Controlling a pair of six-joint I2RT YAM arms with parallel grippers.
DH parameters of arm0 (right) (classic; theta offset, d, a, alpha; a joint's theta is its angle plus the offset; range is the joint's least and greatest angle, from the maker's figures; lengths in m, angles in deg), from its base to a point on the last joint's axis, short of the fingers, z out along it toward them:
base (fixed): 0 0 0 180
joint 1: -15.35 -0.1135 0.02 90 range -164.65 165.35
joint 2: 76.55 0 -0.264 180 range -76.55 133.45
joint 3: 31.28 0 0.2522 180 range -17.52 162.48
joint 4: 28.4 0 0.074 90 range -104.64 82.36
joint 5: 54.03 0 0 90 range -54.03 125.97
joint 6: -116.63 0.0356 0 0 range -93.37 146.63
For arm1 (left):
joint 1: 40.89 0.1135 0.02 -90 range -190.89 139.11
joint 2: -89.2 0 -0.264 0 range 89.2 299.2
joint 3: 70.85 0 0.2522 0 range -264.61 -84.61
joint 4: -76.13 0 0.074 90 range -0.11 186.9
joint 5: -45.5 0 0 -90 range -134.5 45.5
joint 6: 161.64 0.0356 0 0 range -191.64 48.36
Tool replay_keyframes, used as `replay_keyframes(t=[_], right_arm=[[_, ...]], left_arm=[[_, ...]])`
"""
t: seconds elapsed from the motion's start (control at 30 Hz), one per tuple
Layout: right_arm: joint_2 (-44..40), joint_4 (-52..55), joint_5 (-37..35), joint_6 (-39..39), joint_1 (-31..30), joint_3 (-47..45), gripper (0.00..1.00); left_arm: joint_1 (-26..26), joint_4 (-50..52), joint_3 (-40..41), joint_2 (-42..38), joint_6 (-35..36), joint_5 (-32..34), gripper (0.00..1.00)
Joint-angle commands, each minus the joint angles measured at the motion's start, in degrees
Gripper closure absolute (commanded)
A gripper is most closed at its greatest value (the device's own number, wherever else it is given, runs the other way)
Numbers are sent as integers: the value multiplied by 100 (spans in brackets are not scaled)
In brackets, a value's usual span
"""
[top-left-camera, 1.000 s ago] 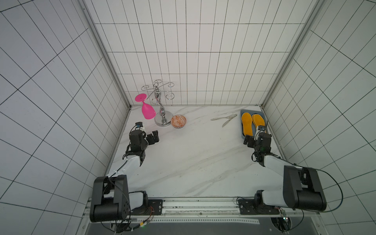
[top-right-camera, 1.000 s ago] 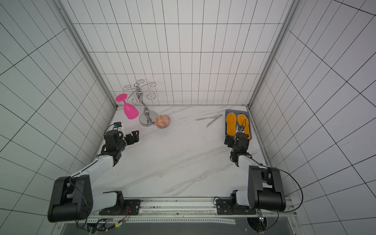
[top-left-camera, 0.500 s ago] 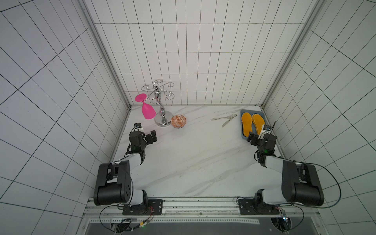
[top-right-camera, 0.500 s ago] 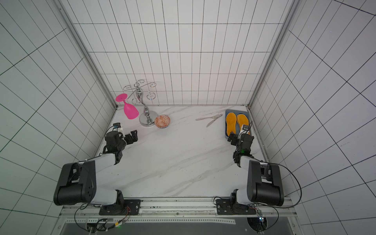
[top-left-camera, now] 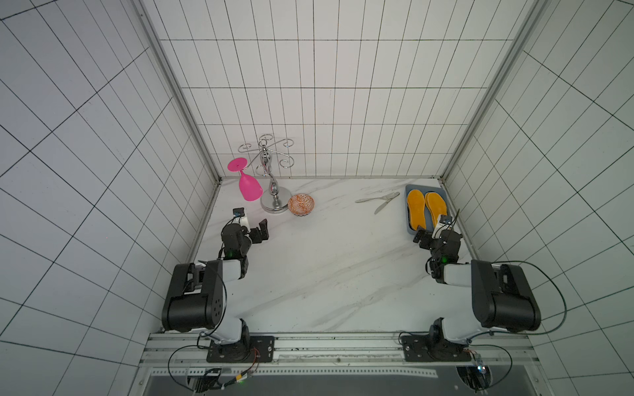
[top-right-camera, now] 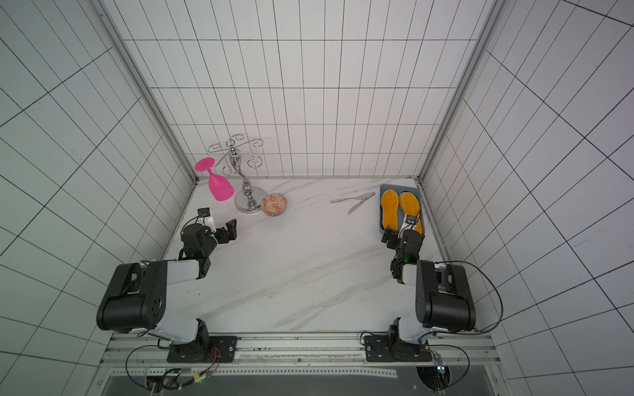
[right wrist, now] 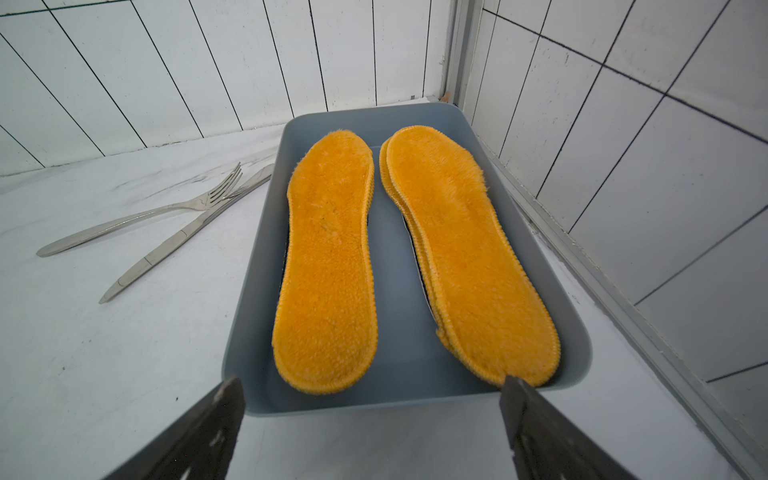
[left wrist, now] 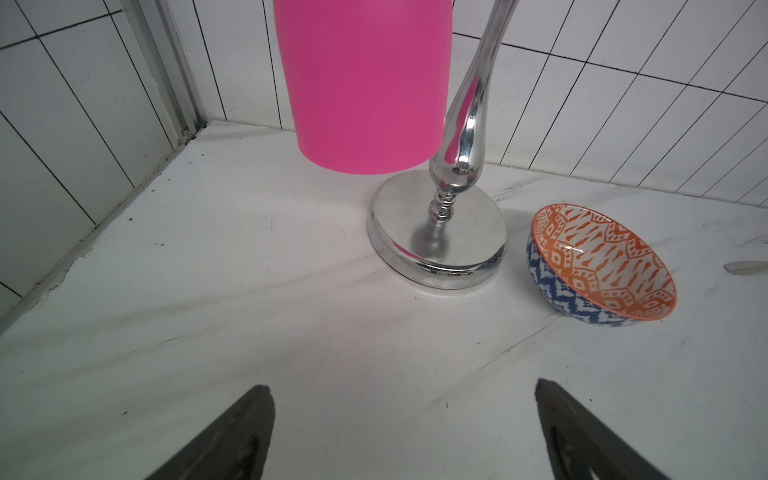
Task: Put the insoles into the storage box
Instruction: Reset both arms
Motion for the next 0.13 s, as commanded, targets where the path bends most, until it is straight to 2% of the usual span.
replay_keyframes(t=[0.0,0.1], right_arm=[[12,-20,-55,-111,-71,41,1],[35,106,-133,-147,-117,134,1]], left_arm=[[-20,-361,80,-3,76,192,1],[-20,-441,103,35,71,188,1]])
